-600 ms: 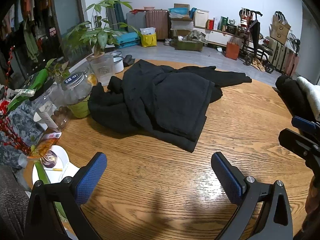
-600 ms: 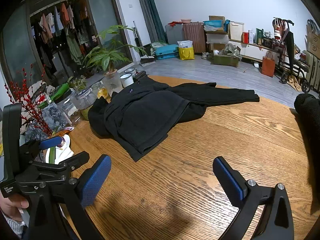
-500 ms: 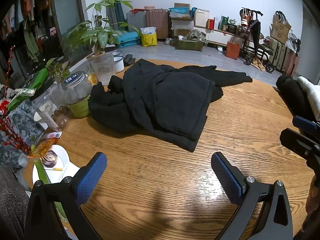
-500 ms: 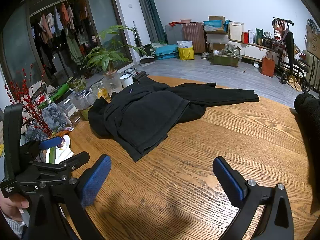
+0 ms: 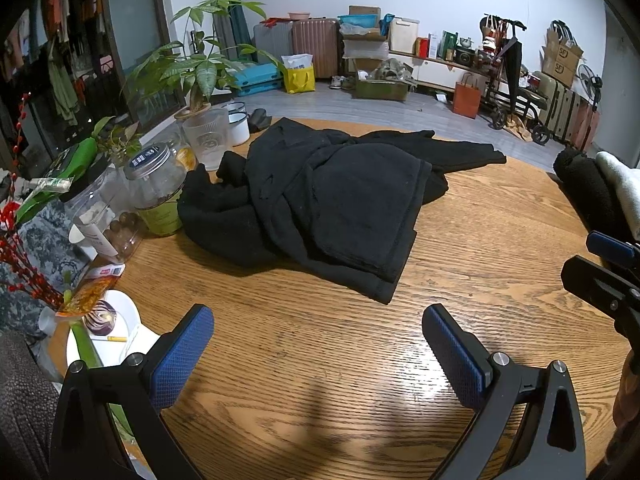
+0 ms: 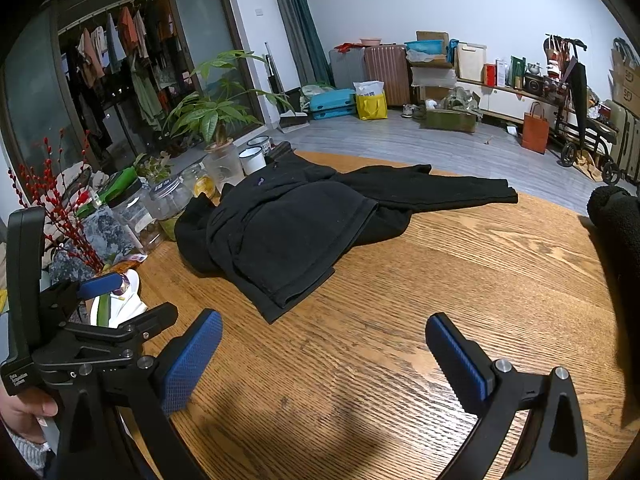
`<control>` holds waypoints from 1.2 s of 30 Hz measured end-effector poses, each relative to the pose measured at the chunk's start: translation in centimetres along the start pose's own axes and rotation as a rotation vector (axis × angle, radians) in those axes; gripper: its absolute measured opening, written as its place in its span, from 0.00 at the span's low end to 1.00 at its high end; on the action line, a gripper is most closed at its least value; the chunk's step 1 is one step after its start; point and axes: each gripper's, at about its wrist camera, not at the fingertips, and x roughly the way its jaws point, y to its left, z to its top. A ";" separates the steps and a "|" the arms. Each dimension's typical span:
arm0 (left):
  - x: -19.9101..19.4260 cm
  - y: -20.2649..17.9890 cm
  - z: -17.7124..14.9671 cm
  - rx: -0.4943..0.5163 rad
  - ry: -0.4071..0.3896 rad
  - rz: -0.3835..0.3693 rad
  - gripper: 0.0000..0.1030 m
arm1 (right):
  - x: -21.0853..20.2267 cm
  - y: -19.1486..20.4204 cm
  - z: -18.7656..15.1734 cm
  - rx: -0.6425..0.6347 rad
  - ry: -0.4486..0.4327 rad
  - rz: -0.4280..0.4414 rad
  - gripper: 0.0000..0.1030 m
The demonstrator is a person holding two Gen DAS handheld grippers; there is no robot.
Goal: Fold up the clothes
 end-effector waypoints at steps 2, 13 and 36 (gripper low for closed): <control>0.0 0.0 0.0 0.002 0.001 0.001 1.00 | 0.1 0.0 0.0 0.002 0.001 0.002 1.00; 0.2 0.0 0.0 0.007 0.008 0.003 1.00 | 0.2 0.0 -0.1 0.001 -0.002 0.001 1.00; 0.0 0.2 -0.1 -0.007 0.003 0.007 1.00 | 0.1 0.0 -0.1 -0.008 -0.005 -0.013 1.00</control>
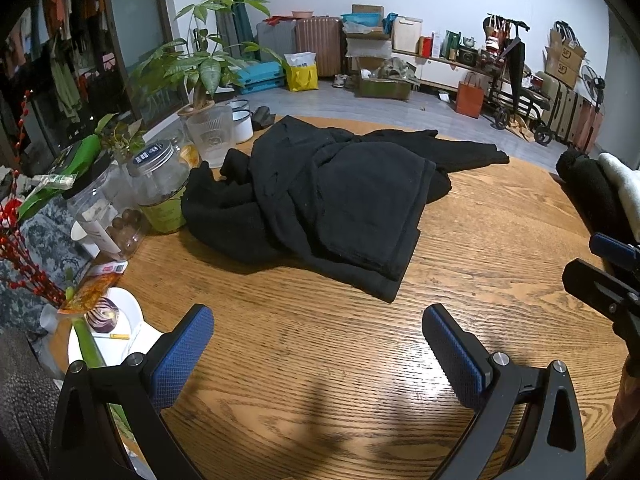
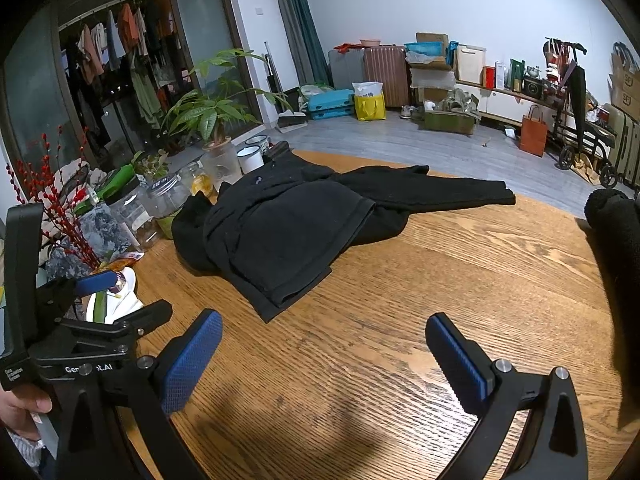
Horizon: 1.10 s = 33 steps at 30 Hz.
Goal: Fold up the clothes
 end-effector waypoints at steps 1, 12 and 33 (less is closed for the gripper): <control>0.0 0.0 0.0 0.000 0.000 0.000 1.00 | 0.1 0.0 0.0 0.001 0.002 -0.002 1.00; 0.1 -0.1 0.1 0.007 0.003 0.000 1.00 | 0.4 0.0 -0.1 0.001 0.008 0.000 1.00; -0.2 0.0 0.1 0.007 -0.009 -0.001 1.00 | 0.2 0.0 -0.1 -0.005 0.000 0.000 1.00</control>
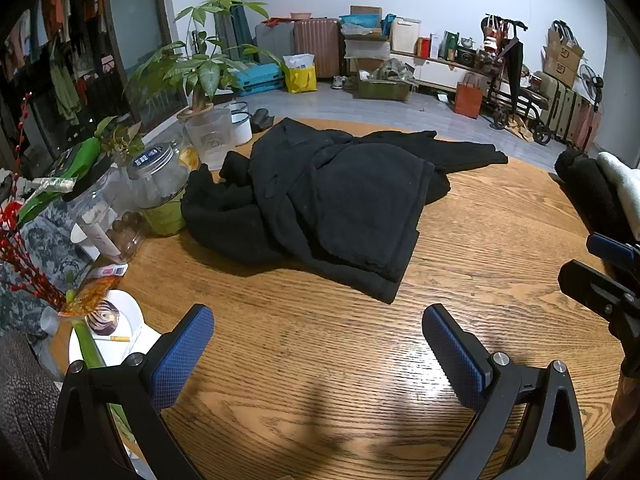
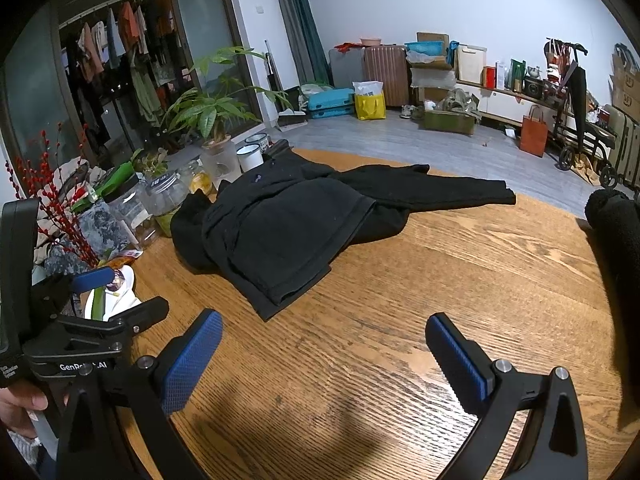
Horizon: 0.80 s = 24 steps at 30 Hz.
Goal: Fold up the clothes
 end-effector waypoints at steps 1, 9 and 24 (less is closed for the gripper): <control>0.0 0.0 0.0 0.000 0.001 0.000 1.00 | 0.0 0.0 0.0 0.000 0.000 0.000 1.00; -0.2 0.2 0.1 -0.005 -0.003 -0.004 1.00 | -0.1 0.3 0.5 -0.011 -0.009 0.009 1.00; -0.9 6.7 0.6 -0.184 -0.003 -0.099 1.00 | 9.3 0.6 6.7 -0.041 0.179 -0.061 0.60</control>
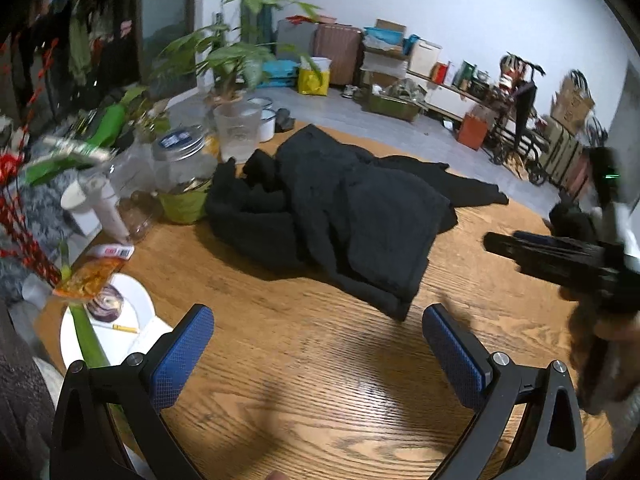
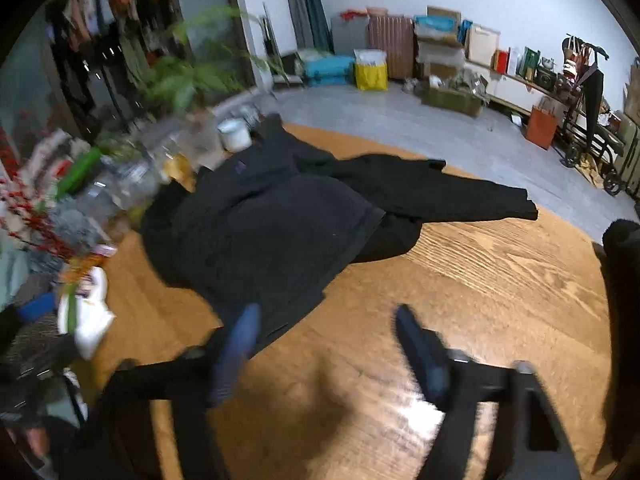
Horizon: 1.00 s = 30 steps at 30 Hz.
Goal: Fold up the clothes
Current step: 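Grasp the black hoodie with the right tool and lift it off the pile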
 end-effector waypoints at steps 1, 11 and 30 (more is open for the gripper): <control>0.0 0.3 -0.1 -0.006 0.003 -0.009 1.00 | 1.5 -0.1 0.7 0.012 0.029 -0.005 0.60; 0.6 1.1 -0.4 0.068 0.028 -0.095 1.00 | 12.0 -3.1 4.5 0.222 0.186 -0.017 0.44; 0.8 1.2 -0.4 0.040 0.048 -0.127 1.00 | -13.1 2.8 6.4 0.022 -0.254 0.205 0.02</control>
